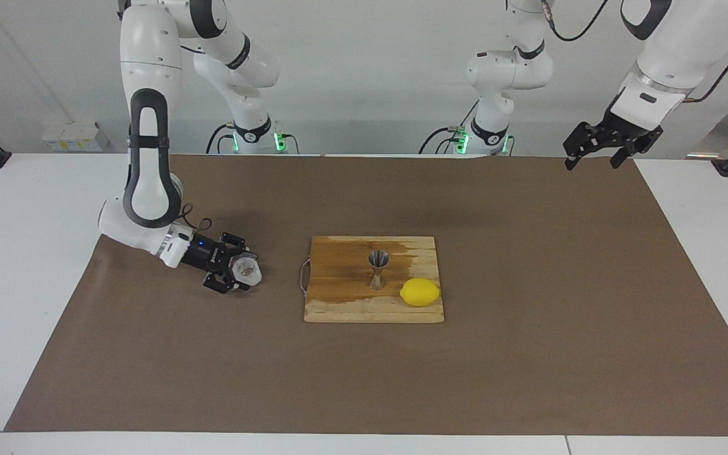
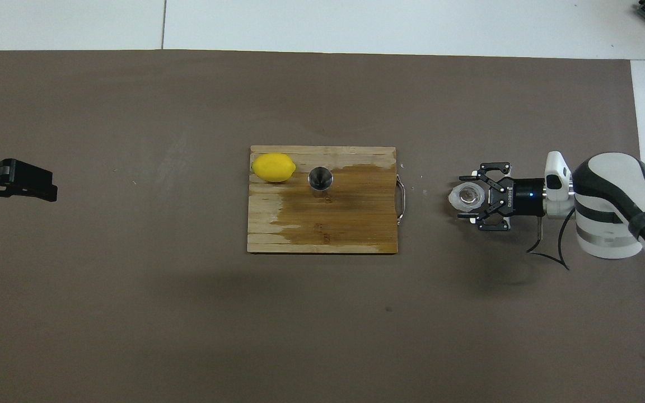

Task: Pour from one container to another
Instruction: 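Lift the white cup with the right gripper above the metal cup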

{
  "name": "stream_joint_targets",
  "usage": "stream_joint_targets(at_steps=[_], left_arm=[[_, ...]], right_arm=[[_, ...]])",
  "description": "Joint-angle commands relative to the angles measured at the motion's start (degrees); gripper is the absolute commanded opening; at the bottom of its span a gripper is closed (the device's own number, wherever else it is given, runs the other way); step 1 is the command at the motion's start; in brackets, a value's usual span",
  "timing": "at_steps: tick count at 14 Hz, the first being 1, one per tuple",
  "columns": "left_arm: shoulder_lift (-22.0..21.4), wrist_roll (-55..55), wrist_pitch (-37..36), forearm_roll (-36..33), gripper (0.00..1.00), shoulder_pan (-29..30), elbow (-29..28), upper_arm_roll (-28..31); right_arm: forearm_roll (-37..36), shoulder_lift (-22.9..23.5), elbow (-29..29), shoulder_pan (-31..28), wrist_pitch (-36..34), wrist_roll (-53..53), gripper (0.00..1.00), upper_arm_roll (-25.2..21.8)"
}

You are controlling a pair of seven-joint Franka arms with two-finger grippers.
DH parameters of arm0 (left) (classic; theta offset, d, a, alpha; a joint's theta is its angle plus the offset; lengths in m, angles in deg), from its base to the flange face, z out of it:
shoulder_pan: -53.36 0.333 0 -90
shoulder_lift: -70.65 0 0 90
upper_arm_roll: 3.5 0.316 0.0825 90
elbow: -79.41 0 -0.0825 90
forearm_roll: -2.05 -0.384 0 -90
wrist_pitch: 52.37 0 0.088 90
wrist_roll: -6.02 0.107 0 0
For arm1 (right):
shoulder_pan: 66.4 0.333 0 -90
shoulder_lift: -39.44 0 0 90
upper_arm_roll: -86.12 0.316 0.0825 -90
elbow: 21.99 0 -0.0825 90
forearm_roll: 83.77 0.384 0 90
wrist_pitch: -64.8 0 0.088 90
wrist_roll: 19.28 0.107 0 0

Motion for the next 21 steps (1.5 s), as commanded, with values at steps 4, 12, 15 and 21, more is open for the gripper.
stream_joint_targets(at_steps=[4, 12, 15, 21], left_arm=[[-0.2, 0.6, 0.1, -0.3, 1.0, 0.3, -0.4, -0.1], [-0.2, 0.6, 0.1, -0.3, 1.0, 0.4, -0.4, -0.1], [-0.2, 0.6, 0.1, -0.3, 1.0, 0.4, -0.4, -0.1], [-0.2, 0.6, 0.1, -0.3, 1.0, 0.4, -0.4, -0.1]], right_arm=[[1.4, 0.2, -0.4, -0.1, 2.0, -1.4, 0.0, 0.3], [-2.1, -8.0, -3.2, 5.7, 7.4, 22.3, 0.0, 7.3], [-9.0, -9.9, -5.9, 12.4, 11.1, 35.1, 0.0, 7.3], [-25.3, -9.8, -10.7, 21.4, 15.2, 53.4, 0.0, 7.3]])
